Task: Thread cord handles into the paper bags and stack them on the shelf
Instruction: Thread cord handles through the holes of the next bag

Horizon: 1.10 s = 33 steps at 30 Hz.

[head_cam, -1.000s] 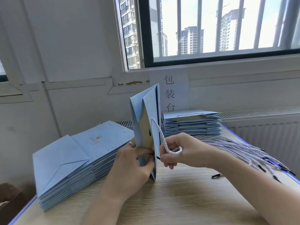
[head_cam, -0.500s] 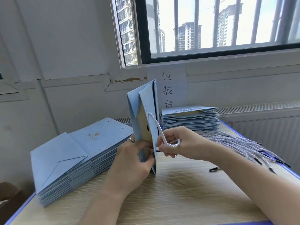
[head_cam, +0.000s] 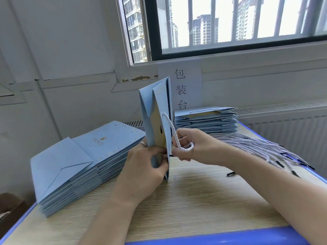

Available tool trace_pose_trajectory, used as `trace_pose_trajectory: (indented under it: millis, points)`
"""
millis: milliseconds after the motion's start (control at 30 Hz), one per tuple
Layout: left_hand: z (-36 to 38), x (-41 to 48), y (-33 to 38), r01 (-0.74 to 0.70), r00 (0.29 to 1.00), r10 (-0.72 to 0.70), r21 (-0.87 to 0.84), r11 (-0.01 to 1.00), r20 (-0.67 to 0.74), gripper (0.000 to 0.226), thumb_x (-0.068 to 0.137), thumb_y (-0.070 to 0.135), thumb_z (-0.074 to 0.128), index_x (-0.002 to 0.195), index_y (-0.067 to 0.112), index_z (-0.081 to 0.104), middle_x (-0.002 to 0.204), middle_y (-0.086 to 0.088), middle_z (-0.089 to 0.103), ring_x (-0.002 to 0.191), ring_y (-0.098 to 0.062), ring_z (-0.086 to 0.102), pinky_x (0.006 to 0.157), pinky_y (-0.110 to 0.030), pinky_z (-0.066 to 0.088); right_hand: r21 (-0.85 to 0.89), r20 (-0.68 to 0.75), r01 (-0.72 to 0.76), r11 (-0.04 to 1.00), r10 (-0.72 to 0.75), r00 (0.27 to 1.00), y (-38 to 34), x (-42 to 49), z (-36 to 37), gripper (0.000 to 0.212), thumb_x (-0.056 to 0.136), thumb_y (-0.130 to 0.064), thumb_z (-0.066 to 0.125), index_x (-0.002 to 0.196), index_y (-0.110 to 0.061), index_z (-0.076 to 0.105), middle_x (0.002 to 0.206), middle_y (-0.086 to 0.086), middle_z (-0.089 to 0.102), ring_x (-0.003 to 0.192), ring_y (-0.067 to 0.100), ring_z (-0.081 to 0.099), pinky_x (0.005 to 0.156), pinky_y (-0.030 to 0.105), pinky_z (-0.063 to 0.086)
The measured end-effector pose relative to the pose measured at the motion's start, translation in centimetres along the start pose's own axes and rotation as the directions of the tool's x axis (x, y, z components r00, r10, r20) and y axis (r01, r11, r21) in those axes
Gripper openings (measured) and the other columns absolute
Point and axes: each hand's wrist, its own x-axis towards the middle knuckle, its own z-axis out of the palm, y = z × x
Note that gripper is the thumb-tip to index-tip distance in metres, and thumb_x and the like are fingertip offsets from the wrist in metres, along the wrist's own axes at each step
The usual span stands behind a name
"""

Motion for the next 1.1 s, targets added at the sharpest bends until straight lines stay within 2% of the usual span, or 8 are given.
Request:
trace_pose_trajectory:
  millis: [267, 400, 600, 700, 767, 867, 933, 1100]
  points:
    - [0.3, 0.0, 0.0, 0.011, 1.0, -0.011, 0.028, 1.0, 0.005, 0.013, 0.084, 0.014, 0.071, 0.086, 0.024, 0.079, 0.092, 0.01, 0.059, 0.089, 0.002, 0.054, 0.068, -0.004, 0.039, 0.123, -0.003, 0.028, 0.992, -0.028, 1.0, 0.1, 0.3, 0.5, 0.025, 0.09, -0.009, 0.068, 0.076, -0.018, 0.05, 0.062, -0.004, 0.059, 0.063, 0.022, 0.051, 0.063, 0.036, 0.041]
    - [0.3, 0.0, 0.2, 0.0, 1.0, 0.0, 0.017, 1.0, 0.007, 0.012, 0.084, 0.013, 0.072, 0.082, 0.023, 0.079, 0.089, 0.014, 0.059, 0.09, 0.004, 0.053, 0.067, -0.003, 0.039, 0.091, 0.015, 0.027, 0.996, -0.028, 0.999, -0.1, 0.2, 0.2, 0.017, 0.093, -0.008, 0.066, 0.083, -0.011, 0.054, 0.065, -0.003, 0.063, 0.062, 0.018, 0.056, 0.064, 0.028, 0.046]
    - [0.3, -0.1, 0.3, -0.001, 1.0, 0.0, -0.014, 1.0, -0.025, 0.013, 0.083, 0.014, 0.072, 0.084, 0.026, 0.078, 0.084, 0.023, 0.057, 0.086, 0.005, 0.056, 0.068, -0.001, 0.038, 0.048, 0.014, 0.03, 0.998, -0.031, 0.999, -0.4, 0.0, -0.8, 0.011, 0.093, -0.007, 0.066, 0.1, -0.005, 0.059, 0.071, -0.003, 0.066, 0.065, 0.016, 0.056, 0.068, 0.033, 0.046]
    - [0.4, 0.0, 0.2, 0.009, 0.999, -0.009, 0.003, 1.0, -0.033, 0.012, 0.081, 0.012, 0.074, 0.079, 0.022, 0.079, 0.082, 0.018, 0.061, 0.084, 0.0, 0.058, 0.066, -0.005, 0.041, -0.023, 0.069, 0.03, 0.999, -0.028, 0.997, -0.3, -0.2, -1.2, 0.018, 0.09, -0.008, 0.066, 0.101, -0.021, 0.06, 0.078, -0.006, 0.066, 0.074, 0.016, 0.058, 0.073, 0.041, 0.05]
    - [0.6, 0.0, 0.2, 0.012, 0.999, -0.012, 0.006, 1.0, -0.047, 0.012, 0.079, 0.01, 0.076, 0.075, 0.02, 0.079, 0.081, 0.017, 0.06, 0.082, -0.001, 0.058, 0.064, -0.007, 0.042, -0.147, 0.099, 0.023, 0.989, -0.008, 0.995, 0.0, -0.3, -1.2, 0.025, 0.087, -0.012, 0.068, 0.101, -0.03, 0.057, 0.089, -0.006, 0.067, 0.08, 0.014, 0.062, 0.081, 0.044, 0.054]
    - [1.0, 0.0, 0.1, 0.006, 0.999, -0.005, 0.03, 1.0, -0.043, 0.015, 0.08, 0.012, 0.076, 0.069, 0.022, 0.078, 0.078, 0.015, 0.058, 0.076, -0.001, 0.057, 0.06, -0.006, 0.038, -0.323, 0.137, 0.005, 0.946, 0.042, 0.99, 0.5, -0.4, -0.9, 0.037, 0.075, -0.029, 0.074, 0.105, -0.033, 0.052, 0.102, -0.004, 0.064, 0.09, 0.016, 0.062, 0.082, 0.045, 0.056]
    - [1.1, 0.0, 0.0, -0.003, 1.0, 0.004, 0.042, 0.999, -0.017, 0.016, 0.081, 0.014, 0.075, 0.068, 0.022, 0.078, 0.083, 0.012, 0.06, 0.077, -0.004, 0.059, 0.06, -0.01, 0.04, -0.372, 0.139, 0.004, 0.928, 0.051, 0.989, 0.5, -0.3, -0.8, 0.045, 0.071, -0.04, 0.078, 0.107, -0.033, 0.052, 0.102, -0.007, 0.063, 0.091, 0.013, 0.061, 0.083, 0.043, 0.054]
    - [1.3, 0.0, 0.2, 0.017, 1.0, -0.017, 0.033, 0.999, 0.017, 0.015, 0.082, 0.018, 0.076, 0.067, 0.022, 0.078, 0.09, 0.012, 0.063, 0.083, -0.005, 0.061, 0.066, -0.013, 0.043, -0.393, 0.11, -0.012, 0.92, 0.059, 0.992, 0.4, -0.4, -1.0, 0.048, 0.072, -0.042, 0.086, 0.105, -0.032, 0.053, 0.092, -0.012, 0.06, 0.084, 0.009, 0.059, 0.079, 0.033, 0.051]
